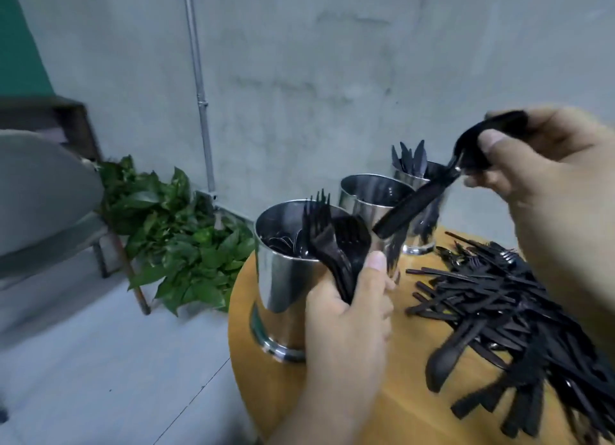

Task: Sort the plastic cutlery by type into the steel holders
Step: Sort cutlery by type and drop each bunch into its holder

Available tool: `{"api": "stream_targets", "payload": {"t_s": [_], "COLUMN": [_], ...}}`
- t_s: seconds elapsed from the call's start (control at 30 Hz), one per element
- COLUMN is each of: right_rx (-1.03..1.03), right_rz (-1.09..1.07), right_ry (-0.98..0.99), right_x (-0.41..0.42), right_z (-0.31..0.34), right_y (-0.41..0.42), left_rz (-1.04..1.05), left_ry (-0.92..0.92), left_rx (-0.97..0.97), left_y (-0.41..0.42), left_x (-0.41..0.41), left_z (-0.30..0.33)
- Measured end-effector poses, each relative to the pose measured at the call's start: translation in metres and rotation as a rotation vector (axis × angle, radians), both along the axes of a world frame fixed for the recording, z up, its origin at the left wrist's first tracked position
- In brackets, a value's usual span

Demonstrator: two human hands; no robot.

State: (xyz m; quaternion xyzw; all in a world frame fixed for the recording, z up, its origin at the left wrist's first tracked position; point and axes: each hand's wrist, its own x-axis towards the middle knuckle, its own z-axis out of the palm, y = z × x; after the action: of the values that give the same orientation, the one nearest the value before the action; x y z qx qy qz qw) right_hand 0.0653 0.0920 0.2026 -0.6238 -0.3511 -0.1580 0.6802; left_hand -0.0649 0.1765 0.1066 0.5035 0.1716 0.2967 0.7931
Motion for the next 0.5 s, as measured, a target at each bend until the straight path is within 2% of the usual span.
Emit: {"api": "stream_targets", "payload": {"t_s": [0.1, 0.17, 0.3, 0.37, 0.43, 0.5], "right_rx": [-0.177, -0.308, -0.727, -0.674, -0.577, -0.636], "right_rz": [0.015, -0.014, -0.077, -0.123, -0.006, 0.191], "right_ry": [0.052, 0.012, -0.068, -0.117, -0.094, -0.054], "right_x": [-0.008, -0.004, -0.001, -0.009, -0.019, -0.034], "right_z": [-0.004, -0.011, -0.032, -0.029, -0.026, -0.023], "right_y": [0.048, 0.072, 0.090, 0.078, 0.057, 0.035], "left_rz": [0.014, 0.009, -0.091, -0.152, -0.213, -0.284], "left_ry": [-0.027, -0.045, -0.092, -0.098, -0.106, -0.096], "left_rx": [-0.054, -0.058, -0.064, -0.046, -0.026, -0.030], "left_y": [0.018, 0.024, 0.026, 0.026, 0.028, 0.027], "left_x": [-0.004, -0.006, -0.008, -0.008, -0.007, -0.006], "left_z": [-0.007, -0.009, -0.007, -0.010, -0.011, -0.011]}}
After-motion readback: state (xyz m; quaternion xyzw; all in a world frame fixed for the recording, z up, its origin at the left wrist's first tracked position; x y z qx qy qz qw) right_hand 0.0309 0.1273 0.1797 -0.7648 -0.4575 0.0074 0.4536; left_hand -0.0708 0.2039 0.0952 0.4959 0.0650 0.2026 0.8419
